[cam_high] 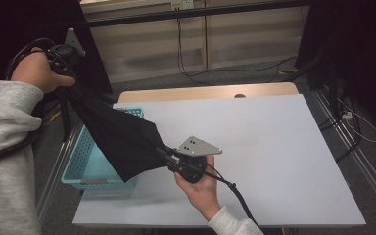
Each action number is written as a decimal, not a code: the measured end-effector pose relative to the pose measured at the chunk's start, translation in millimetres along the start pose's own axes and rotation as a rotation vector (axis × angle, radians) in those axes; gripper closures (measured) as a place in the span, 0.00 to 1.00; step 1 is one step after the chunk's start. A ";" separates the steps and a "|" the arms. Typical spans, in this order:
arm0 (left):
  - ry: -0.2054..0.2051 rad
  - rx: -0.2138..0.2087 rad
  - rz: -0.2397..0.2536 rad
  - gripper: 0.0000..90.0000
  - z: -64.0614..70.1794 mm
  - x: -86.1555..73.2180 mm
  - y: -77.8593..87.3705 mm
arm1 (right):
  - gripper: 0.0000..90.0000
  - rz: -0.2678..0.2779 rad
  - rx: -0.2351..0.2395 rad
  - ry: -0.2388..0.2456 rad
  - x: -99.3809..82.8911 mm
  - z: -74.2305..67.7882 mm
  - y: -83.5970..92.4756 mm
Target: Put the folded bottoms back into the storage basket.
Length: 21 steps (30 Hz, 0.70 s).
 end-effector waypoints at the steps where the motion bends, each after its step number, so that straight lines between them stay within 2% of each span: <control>1: 0.006 0.010 0.002 0.93 -1.4 0.7 -0.9 | 0.93 -0.003 0.003 -0.002 -0.7 -1.9 -1.7; 11: 0.019 0.019 -0.016 0.93 -12.9 4.3 -15.8 | 0.93 -0.031 0.017 0.010 -8.2 -13.8 -14.3; 15: 0.014 0.017 -0.025 0.93 -16.0 4.5 -16.7 | 0.93 -0.044 0.021 0.016 -10.6 -16.6 -18.1; 21: 0.024 0.026 -0.005 0.93 -22.9 5.6 -18.7 | 0.93 -0.044 0.028 0.021 -9.0 -22.2 -23.4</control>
Point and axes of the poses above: each handheld gripper's, and its own axes: y roughly backward along the jaws, x roughly out of its top, z roughly to its right, the point moved 7 cm from there along -y, roughly forward along the jaws, and after that the axes turned 15 degrees about -y, right-handed, at the moved point
